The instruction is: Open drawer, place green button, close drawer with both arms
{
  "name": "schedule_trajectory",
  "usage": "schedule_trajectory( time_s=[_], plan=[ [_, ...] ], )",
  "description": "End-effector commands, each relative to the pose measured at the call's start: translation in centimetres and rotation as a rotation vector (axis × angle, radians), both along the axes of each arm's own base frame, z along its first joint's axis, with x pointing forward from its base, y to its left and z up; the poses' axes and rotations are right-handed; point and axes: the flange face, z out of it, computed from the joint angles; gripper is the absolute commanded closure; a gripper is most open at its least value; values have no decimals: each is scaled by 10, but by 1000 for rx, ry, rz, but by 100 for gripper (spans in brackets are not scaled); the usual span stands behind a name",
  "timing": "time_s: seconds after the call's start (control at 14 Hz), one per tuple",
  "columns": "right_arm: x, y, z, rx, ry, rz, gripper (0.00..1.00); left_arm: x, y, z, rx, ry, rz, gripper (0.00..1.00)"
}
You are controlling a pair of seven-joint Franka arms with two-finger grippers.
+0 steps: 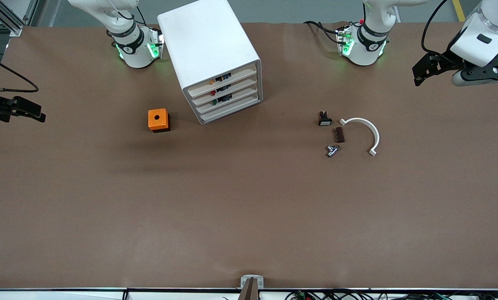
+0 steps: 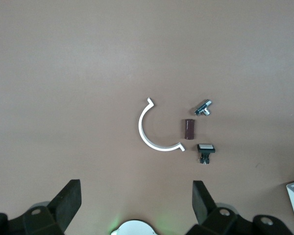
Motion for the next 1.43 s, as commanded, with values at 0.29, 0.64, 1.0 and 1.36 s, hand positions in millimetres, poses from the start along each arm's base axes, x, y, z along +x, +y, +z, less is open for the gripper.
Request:
schedule_trajectory(
  time_s=[0.29, 0.64, 1.0, 1.36],
  plan=[
    [-37, -7, -5, 3, -71, 70, 0, 21, 10, 5, -36, -43, -10, 0],
    [-37, -7, 18, 1, -80, 56, 0, 33, 7, 8, -36, -31, -6, 0],
    [-40, -6, 18, -1, -46, 60, 0, 39, 10, 10, -39, -10, 3, 0],
    [-39, -2, 18, 0, -49, 69, 0, 36, 11, 19, -24, 3, 4, 0]
  ],
)
